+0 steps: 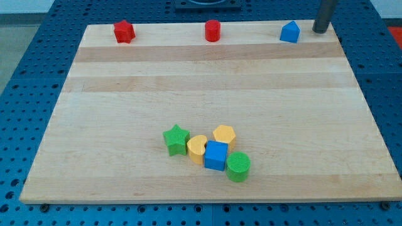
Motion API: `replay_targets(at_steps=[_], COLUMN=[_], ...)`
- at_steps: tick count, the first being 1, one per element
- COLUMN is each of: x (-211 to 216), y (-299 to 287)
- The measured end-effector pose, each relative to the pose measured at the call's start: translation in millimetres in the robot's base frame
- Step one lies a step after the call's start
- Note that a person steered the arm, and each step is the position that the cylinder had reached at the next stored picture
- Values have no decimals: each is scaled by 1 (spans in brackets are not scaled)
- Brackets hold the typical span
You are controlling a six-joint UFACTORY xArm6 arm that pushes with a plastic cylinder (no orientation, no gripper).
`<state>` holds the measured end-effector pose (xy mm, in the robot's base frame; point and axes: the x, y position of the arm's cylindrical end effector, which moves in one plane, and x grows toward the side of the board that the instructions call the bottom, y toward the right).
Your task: Move the blue triangle to down and right
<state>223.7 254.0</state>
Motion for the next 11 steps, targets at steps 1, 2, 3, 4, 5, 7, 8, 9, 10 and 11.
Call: replay_targets(at_steps=[1, 2, 3, 4, 5, 7, 8, 9, 10, 11], x=[0, 0, 8, 21, 40, 89, 93, 103, 125, 126], y=[-24, -51, -73, -92, -114, -156, -186, -215, -223, -218])
